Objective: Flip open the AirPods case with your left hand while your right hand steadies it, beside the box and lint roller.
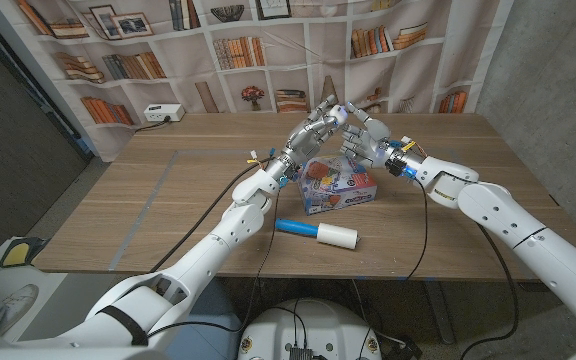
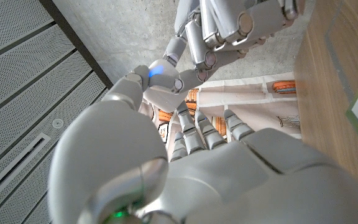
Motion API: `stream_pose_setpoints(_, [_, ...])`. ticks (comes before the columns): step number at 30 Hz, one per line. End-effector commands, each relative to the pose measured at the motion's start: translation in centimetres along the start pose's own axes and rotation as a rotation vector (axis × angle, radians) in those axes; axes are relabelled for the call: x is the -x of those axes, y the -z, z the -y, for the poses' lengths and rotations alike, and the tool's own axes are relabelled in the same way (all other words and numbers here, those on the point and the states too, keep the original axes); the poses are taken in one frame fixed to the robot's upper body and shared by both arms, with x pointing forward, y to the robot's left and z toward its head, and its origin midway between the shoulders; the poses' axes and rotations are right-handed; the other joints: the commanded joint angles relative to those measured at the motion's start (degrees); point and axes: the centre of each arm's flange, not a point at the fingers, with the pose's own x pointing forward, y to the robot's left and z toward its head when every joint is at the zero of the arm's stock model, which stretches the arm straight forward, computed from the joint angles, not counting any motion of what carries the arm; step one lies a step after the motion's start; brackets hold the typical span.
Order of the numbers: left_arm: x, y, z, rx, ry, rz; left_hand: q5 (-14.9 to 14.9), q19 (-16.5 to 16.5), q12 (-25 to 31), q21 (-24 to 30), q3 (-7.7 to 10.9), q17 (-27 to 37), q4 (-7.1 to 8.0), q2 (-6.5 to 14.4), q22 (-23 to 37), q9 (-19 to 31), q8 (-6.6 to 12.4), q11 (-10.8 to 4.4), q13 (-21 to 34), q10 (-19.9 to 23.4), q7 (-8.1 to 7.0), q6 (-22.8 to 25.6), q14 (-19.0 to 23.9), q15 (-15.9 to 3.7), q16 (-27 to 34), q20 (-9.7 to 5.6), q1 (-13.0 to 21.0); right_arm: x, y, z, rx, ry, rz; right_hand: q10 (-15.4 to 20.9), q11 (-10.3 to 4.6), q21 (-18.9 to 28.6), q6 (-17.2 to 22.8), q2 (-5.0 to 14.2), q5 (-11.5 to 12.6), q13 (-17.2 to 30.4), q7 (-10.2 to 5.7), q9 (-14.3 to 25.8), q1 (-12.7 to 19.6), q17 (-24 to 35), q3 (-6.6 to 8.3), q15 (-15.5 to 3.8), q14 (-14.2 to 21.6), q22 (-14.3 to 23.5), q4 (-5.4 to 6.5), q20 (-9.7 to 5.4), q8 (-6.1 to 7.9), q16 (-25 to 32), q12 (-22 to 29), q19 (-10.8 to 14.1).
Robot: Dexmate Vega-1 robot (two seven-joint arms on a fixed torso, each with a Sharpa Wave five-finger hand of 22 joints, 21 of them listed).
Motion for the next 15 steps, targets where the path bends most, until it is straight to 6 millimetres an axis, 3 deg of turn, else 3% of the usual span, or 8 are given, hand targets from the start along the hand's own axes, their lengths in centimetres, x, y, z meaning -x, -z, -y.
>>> stream_pose_setpoints(1, [-0.11,0.39,0.24,0.005,0.006,-0.012,0.35,0.08,0.21,-0.04,0.29,0.21,0.09,0.61,0.14,0.13,-0.17,-7.35,4.87,9.13,-0.13,0.36,0.30,0.11,-0.14,0.33,0.41,-0.19,0.07,0.14,-0.019,-0.008,0.015,-1.51,-1.45,0.52,1.10,0.30,0.08,-0.24,1.02,-0.40,0.40,0.30,0.54,-0.03,0.29,0.02,0.03,-0.01,-0.53,0.14,-0.06,-0.16])
stream_pose_setpoints(8, [-0.08,0.43,0.24,0.007,0.007,-0.005,0.43,0.07,0.13,-0.04,0.28,0.20,0.09,0.61,0.14,0.13,-0.17,-7.35,4.92,9.22,-0.12,0.39,0.30,0.12,-0.16,0.36,0.43,-0.15,0.25,0.25,-0.031,-0.004,0.021,-1.23,-1.48,0.69,1.45,0.70,0.08,-0.03,0.94,-1.07,0.70,0.29,1.06,-0.03,0.27,0.03,0.03,-0.05,-1.08,0.13,0.29,-0.31])
stream_pose_setpoints(11, [0.01,0.31,0.16,0.004,0.006,0.000,0.47,0.09,0.10,-0.03,0.29,0.19,0.06,0.52,0.14,0.13,-0.13,-7.35,4.94,9.26,-0.15,0.50,0.37,0.07,-0.16,0.36,0.41,-0.06,0.39,0.28,-0.038,-0.001,0.024,-1.37,-1.40,0.75,1.63,2.46,0.18,0.10,0.85,-1.10,1.06,0.26,2.10,-0.03,0.23,0.10,0.36,-0.08,-1.29,0.07,0.46,-0.78])
stream_pose_setpoints(15, [0.06,0.07,0.00,0.001,0.001,0.012,0.52,0.07,0.06,-0.03,0.30,0.20,0.13,0.55,0.14,0.13,-0.11,-7.35,4.96,9.32,-0.19,0.58,0.42,-0.01,-0.15,0.36,0.34,0.14,0.73,0.41,-0.052,0.005,0.027,-2.04,-1.33,0.78,1.50,3.18,0.17,-0.18,0.85,-1.22,1.16,0.27,2.63,-0.01,0.08,0.08,0.52,-0.08,-1.58,0.01,0.13,-1.03])
